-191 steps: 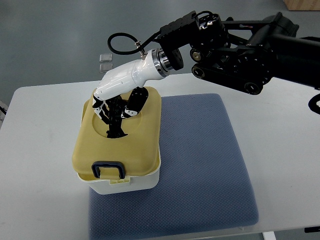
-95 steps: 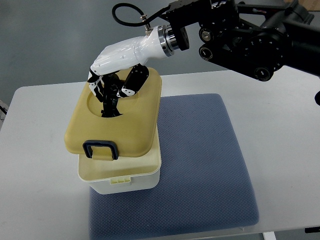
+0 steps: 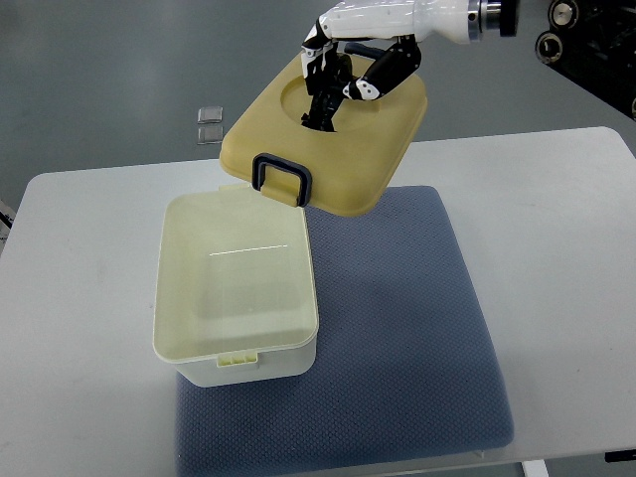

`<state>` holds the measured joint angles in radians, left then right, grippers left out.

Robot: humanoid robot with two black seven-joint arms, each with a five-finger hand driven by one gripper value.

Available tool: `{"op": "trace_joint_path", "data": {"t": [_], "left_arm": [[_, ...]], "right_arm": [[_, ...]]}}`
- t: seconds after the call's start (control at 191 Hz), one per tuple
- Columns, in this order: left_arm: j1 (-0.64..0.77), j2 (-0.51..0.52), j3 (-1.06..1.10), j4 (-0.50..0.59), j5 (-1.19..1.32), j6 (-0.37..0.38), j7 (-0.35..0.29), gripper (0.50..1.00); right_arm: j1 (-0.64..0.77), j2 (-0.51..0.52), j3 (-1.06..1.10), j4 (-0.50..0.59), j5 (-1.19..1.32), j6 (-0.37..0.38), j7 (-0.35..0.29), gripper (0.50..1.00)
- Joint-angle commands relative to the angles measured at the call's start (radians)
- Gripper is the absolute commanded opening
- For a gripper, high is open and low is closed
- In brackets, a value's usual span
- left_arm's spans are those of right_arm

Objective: Open white storage box with right hand

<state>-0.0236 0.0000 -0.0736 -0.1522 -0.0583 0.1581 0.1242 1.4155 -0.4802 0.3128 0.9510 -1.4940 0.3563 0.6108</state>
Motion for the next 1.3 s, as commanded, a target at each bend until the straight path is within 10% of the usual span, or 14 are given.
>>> {"op": "trace_joint_path", "data": {"t": [0.0,0.65,1.294], "left_arm": [[0.001,0.0,0.0,0.0,0.0,0.0,0.0,1.0],[-0.001,0.0,0.0,0.0,0.0,0.0,0.0,1.0],[-0.001,0.0,0.0,0.0,0.0,0.0,0.0,1.0]], "right_arm": [[-0.043,-0.051,0.009,-0.001,0.0,-0.028,0.0,0.5],[-0.389,-0.069,0.006,-0.026,0.0,-0.26,0.0,0.5],[-0.492,-0.005,-0.009,-0.043,-0.003,-0.278,0.0,0.519]]}}
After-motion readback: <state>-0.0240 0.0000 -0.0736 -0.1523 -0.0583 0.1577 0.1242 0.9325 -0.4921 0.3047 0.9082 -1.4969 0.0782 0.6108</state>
